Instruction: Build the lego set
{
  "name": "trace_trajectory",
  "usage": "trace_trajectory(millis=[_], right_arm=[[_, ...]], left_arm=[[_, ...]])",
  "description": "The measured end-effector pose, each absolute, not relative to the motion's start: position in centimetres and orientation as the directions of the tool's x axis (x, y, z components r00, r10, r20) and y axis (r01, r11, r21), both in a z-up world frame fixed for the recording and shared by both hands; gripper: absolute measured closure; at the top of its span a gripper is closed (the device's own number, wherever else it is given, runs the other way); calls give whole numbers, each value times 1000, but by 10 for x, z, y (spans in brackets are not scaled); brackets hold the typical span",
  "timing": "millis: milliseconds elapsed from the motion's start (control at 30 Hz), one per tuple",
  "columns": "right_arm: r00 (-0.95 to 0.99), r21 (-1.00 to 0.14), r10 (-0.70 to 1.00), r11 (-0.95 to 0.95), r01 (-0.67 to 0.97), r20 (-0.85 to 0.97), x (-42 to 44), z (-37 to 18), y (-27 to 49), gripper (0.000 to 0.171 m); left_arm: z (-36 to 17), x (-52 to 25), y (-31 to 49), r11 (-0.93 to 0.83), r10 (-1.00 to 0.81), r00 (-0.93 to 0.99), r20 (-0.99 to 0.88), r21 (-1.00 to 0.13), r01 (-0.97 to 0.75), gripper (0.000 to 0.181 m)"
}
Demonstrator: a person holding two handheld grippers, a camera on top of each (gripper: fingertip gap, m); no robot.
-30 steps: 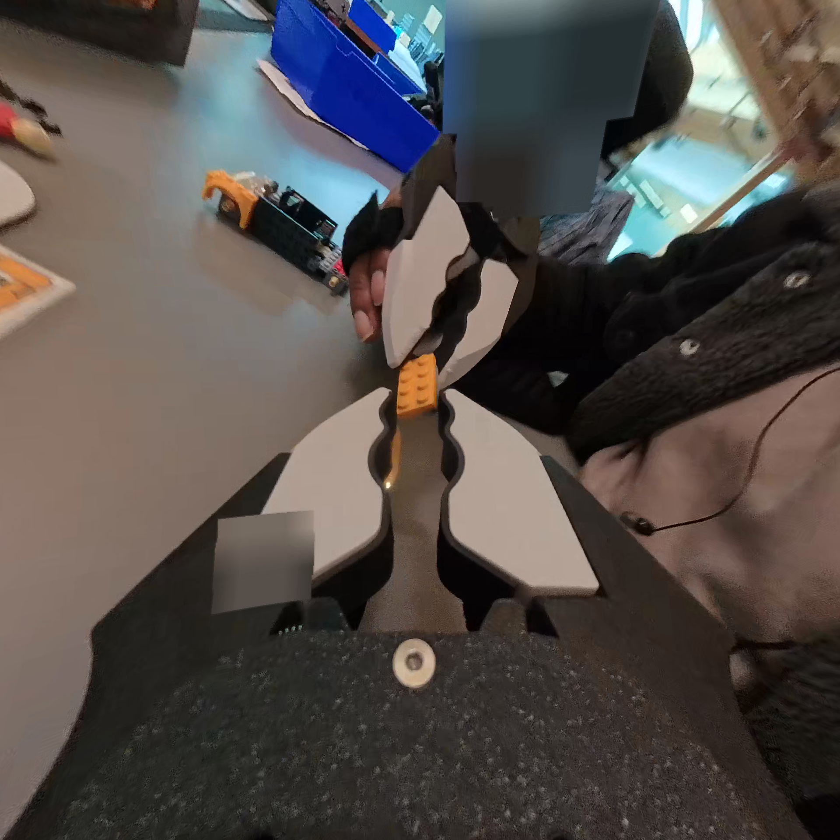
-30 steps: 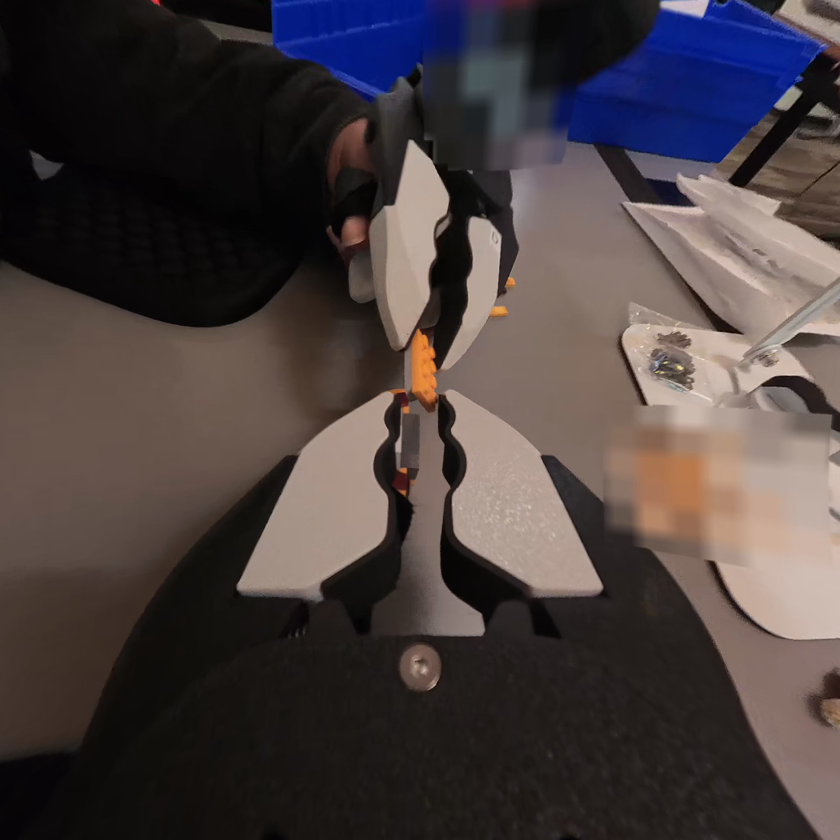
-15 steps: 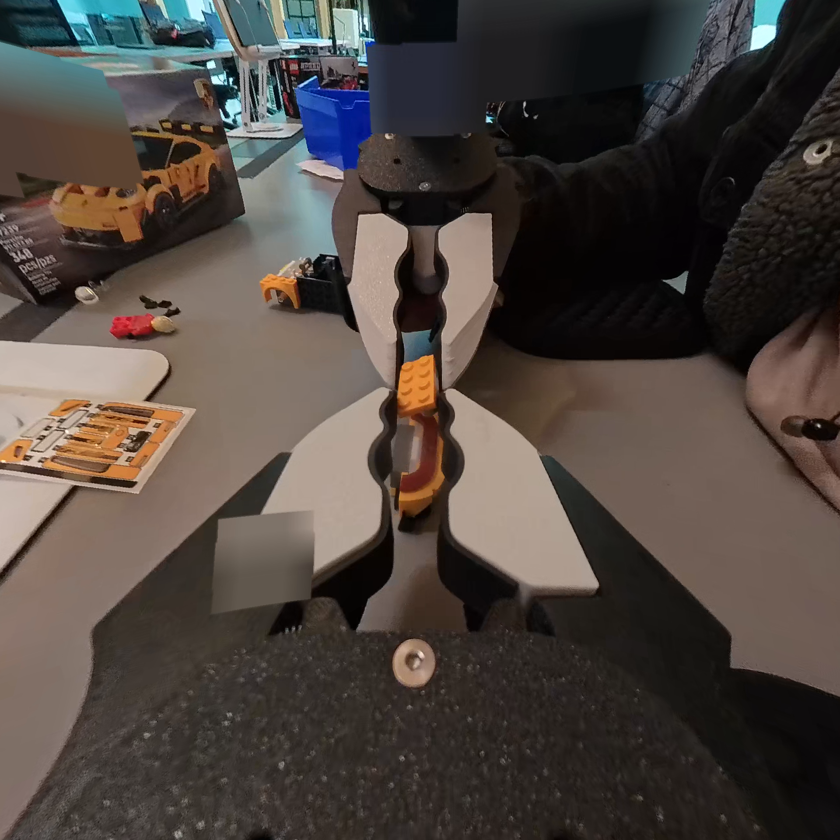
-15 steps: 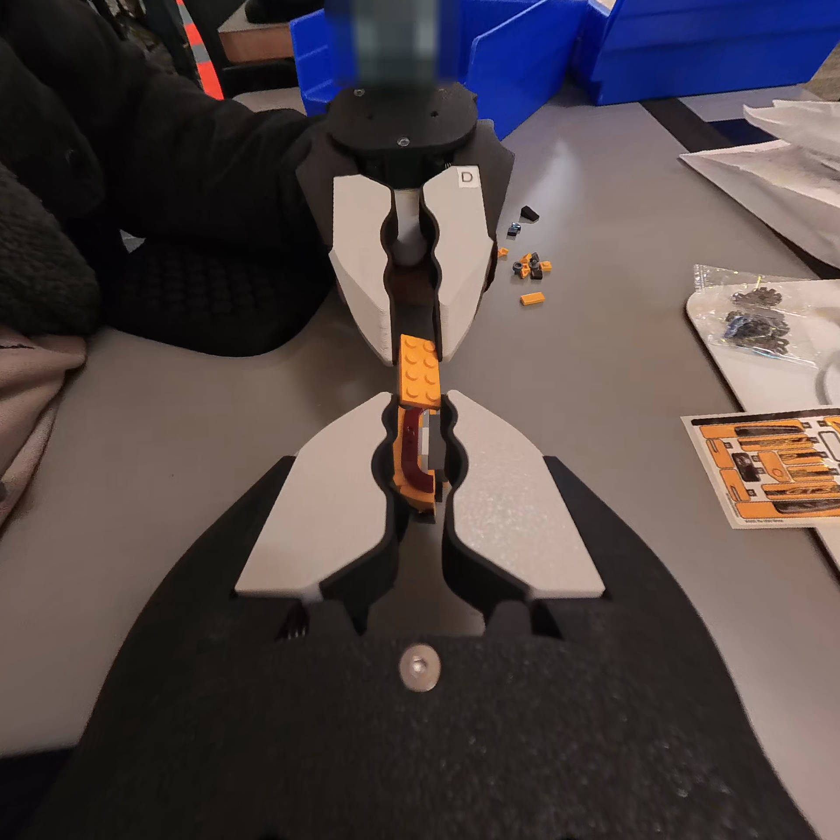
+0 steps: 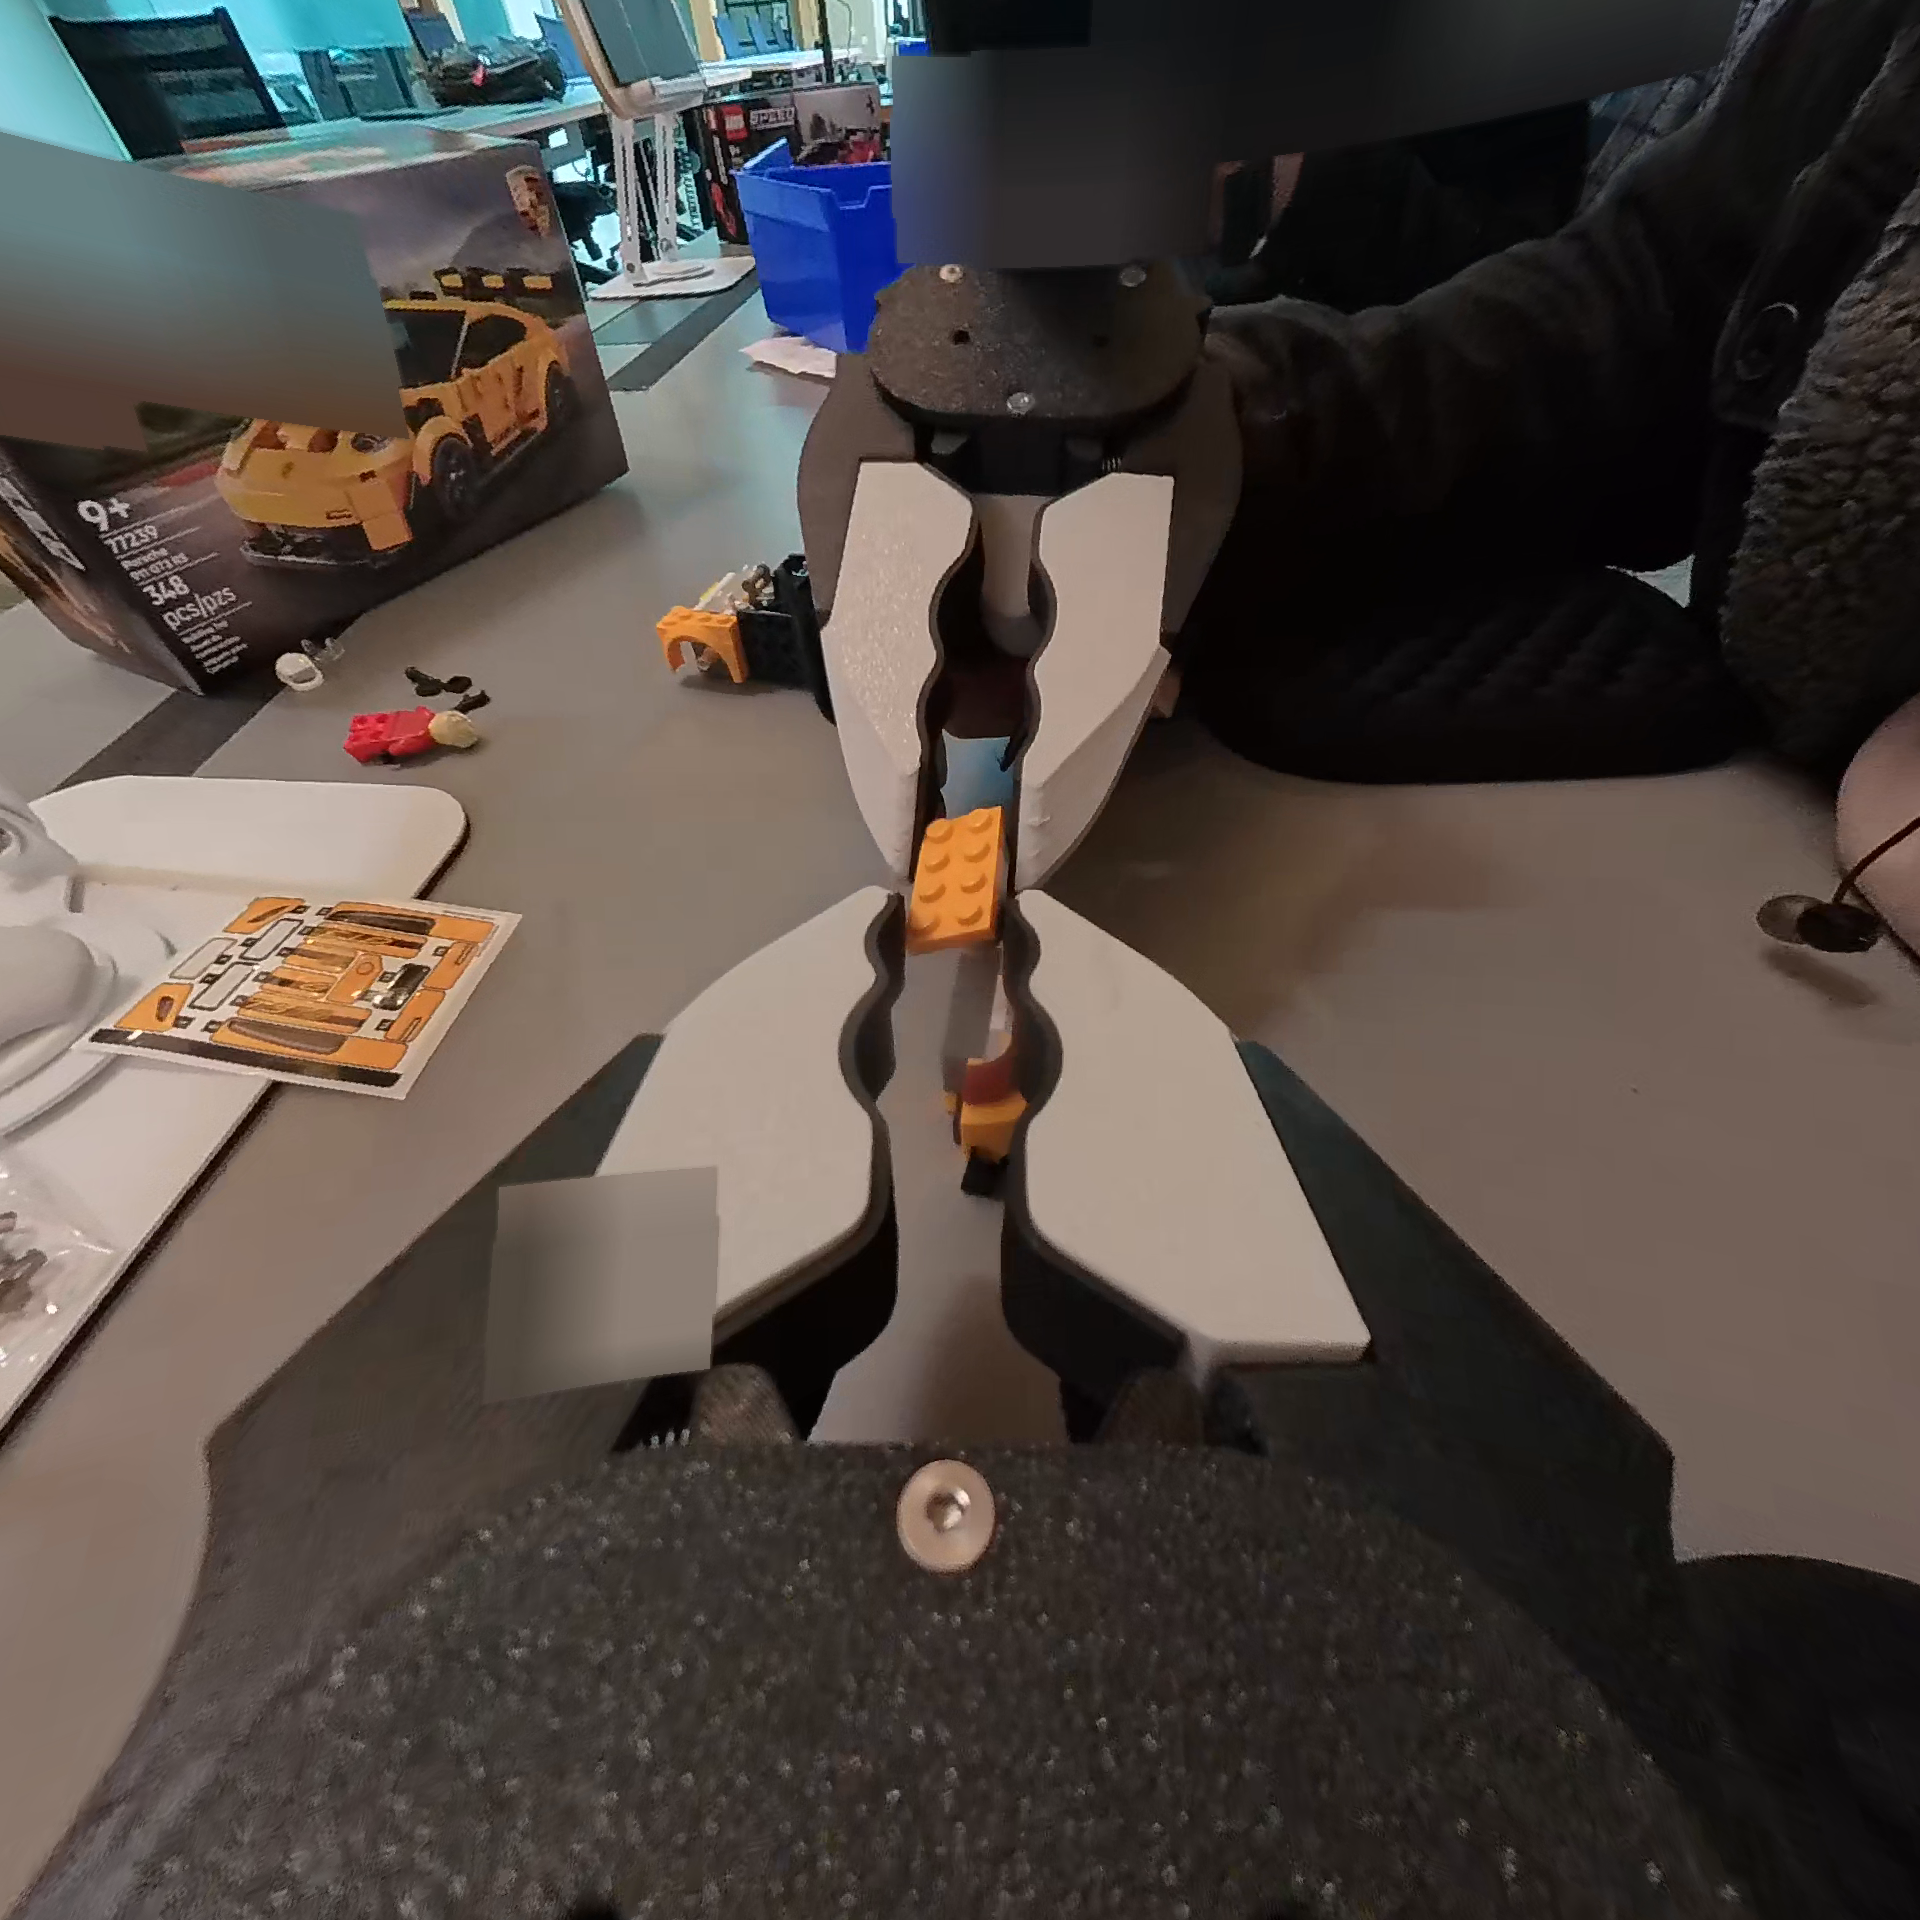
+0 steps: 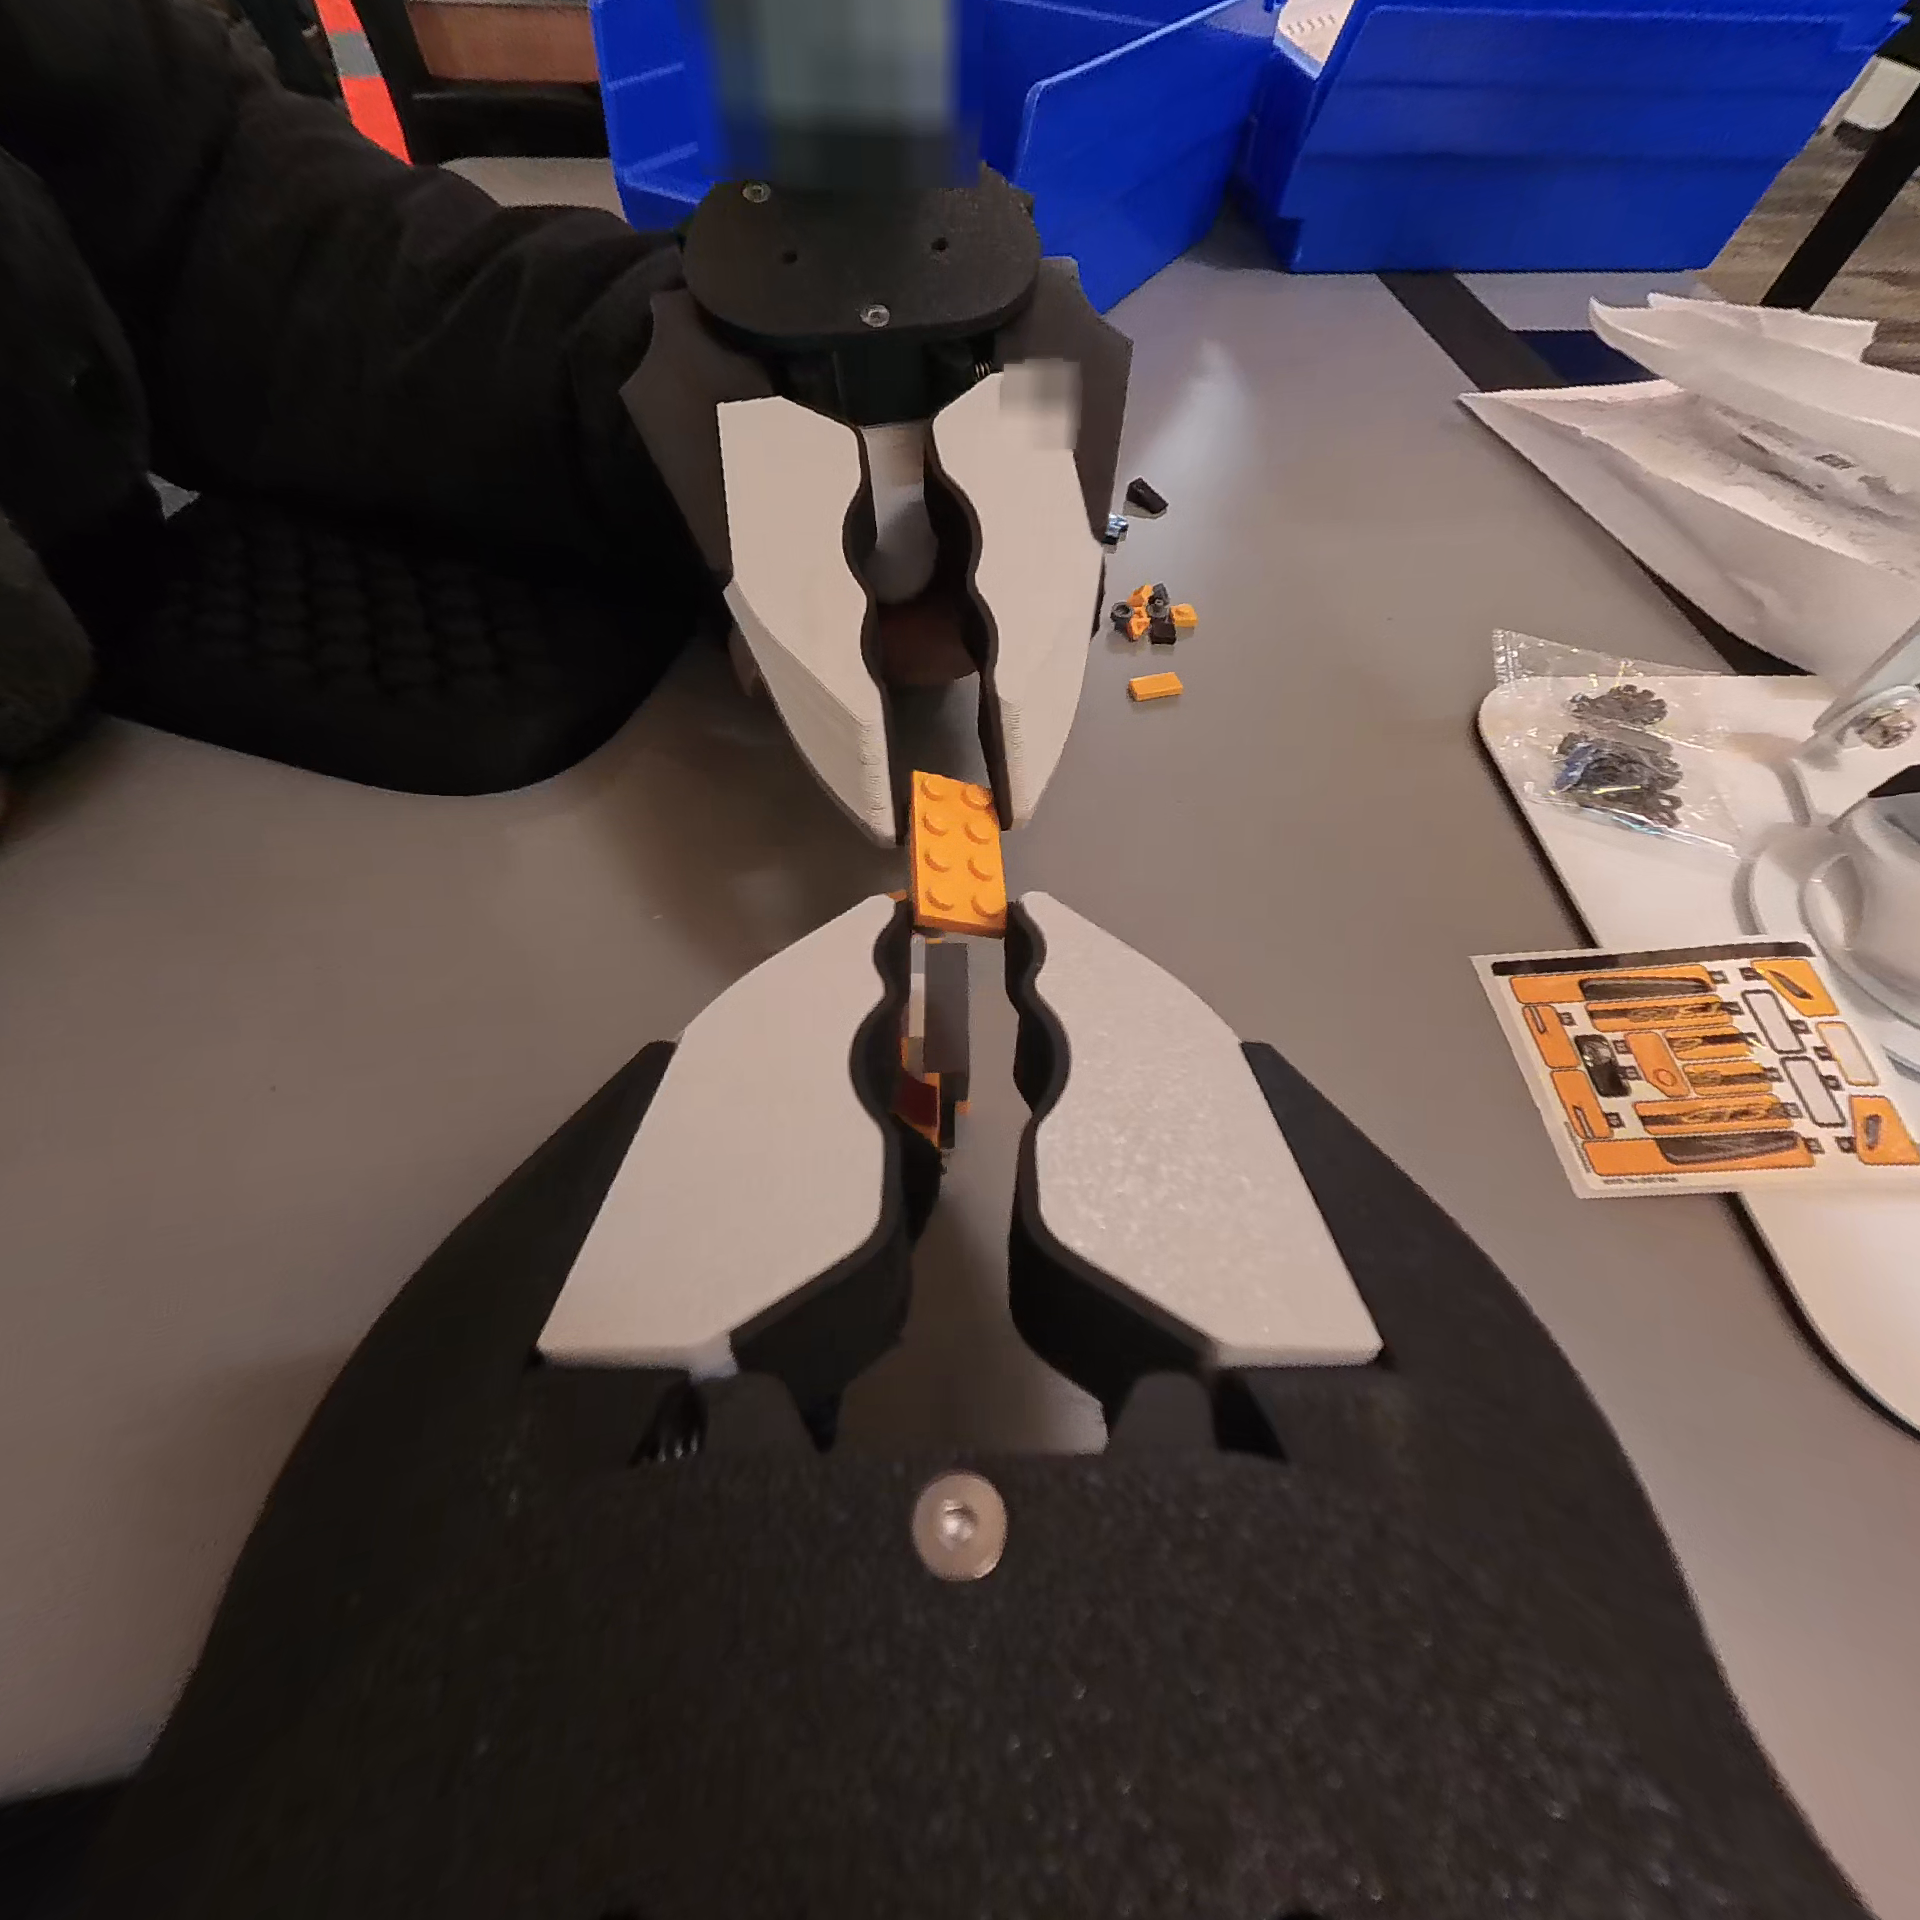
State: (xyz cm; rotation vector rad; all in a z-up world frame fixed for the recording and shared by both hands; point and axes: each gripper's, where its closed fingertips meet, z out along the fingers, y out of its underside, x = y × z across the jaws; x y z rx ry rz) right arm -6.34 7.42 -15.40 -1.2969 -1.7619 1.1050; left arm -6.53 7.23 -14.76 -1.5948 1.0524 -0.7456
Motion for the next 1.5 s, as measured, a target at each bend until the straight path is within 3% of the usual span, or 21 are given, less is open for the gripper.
trace_trajectory(millis=[500, 1067, 1100, 1267, 1500], right_arm=[[-256, -894, 954, 248, 373, 158, -65, -155, 77, 154], [-296, -870, 953, 200, 450, 67, -58, -166, 75, 162], [-296, -865, 952, 209, 456, 74, -57, -168, 76, 171], [-325, -837, 940, 260, 482, 105, -57, -173, 69, 168], [-211, -848, 975, 166, 504, 66, -58, -171, 92, 167]], left_arm=[[-153, -67, 75, -131, -897, 442, -7, -950, -282, 164], [-158, -66, 72, -112, -905, 423, -39, -939, -326, 163], [-157, -67, 72, -113, -906, 423, -36, -940, -322, 166], [-164, -65, 69, -115, -912, 408, -49, -923, -368, 181], [-162, -84, 90, -159, -849, 526, -47, -927, -340, 181]])
